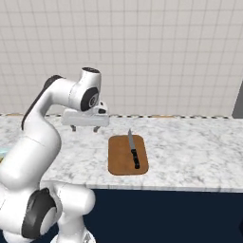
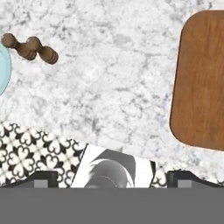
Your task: Pick up the knife from the drawer and place it on the cutting board. Then place the meat from the plate to the cutting board.
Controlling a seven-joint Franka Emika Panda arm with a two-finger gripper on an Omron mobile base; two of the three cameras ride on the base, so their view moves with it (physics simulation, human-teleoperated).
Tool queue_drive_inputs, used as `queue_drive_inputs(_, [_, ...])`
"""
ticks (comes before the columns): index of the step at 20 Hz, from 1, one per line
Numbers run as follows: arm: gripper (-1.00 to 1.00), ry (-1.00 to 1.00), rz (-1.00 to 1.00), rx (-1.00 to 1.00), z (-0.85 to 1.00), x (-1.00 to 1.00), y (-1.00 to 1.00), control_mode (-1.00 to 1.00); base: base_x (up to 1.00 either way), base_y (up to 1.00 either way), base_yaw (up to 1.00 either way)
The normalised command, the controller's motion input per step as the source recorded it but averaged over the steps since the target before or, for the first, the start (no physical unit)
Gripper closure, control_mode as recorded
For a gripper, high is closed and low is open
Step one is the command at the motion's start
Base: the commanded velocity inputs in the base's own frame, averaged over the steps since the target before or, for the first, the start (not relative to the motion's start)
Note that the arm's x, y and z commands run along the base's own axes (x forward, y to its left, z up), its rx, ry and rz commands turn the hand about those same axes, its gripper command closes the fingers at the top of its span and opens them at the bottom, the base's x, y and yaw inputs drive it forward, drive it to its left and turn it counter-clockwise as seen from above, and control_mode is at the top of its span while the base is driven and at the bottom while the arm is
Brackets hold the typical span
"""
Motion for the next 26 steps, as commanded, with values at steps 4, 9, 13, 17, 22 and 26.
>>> queue_drive_inputs(4, [-1.0, -0.05, 0.0, -0.07, 0.31, -0.58, 1.0, -1.0, 0.0, 0.0, 0.0])
queue_drive_inputs(9, [-1.0, -0.04, 0.0, -0.06, 0.15, -0.62, 1.0, -1.0, 0.0, 0.0, 0.0])
queue_drive_inputs(13, [-1.0, -0.05, 0.0, -0.02, 0.02, -0.63, 1.0, -1.0, 0.0, 0.0, 0.0])
queue_drive_inputs(17, [-1.0, -0.01, -0.01, 0.0, 0.0, -0.48, 1.0, -1.0, 0.0, 0.0, 0.0])
queue_drive_inputs(22, [-1.0, 0.05, 0.03, 0.07, 0.0, -0.1, 0.87, -1.0, 0.0, 0.0, 0.0])
queue_drive_inputs(26, [-1.0, 0.05, 0.01, 0.0, -0.03, -0.03, 0.72, -1.0, 0.0, 0.0, 0.0])
